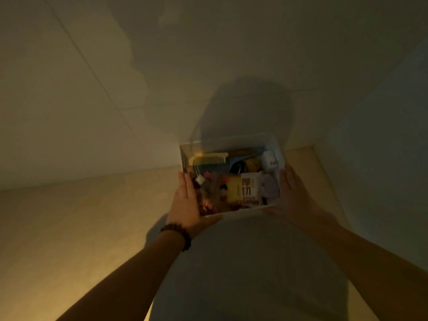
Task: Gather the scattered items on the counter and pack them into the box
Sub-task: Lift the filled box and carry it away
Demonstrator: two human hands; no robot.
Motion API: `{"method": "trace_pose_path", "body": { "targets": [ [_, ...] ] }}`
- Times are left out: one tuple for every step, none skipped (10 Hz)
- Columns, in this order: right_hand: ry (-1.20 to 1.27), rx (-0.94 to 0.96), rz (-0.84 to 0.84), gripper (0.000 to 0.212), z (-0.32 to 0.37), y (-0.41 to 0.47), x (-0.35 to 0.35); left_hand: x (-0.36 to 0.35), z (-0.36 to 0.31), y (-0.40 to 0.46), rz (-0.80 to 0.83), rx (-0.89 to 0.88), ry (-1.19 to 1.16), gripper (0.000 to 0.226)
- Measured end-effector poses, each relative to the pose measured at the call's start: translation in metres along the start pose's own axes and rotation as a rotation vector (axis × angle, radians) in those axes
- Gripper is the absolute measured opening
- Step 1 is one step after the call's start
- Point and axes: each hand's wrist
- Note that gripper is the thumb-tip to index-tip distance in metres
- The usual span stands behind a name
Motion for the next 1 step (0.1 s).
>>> {"method": "trace_pose_path", "body": {
  "targets": [
    [-0.005, -0.068, 0.039, 0.114, 0.0038, -0.0375, 0.0024, 0.0088, -0.0162, -0.025, 0.024, 0.019, 0.138, 0.113]
  ]
}}
Point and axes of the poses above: each hand's wrist, its own y-axis towards the middle knuckle, its own x-axis out of the back of the hand, z = x × y, and after that the axes turned 15 degrees about -x, right-handed
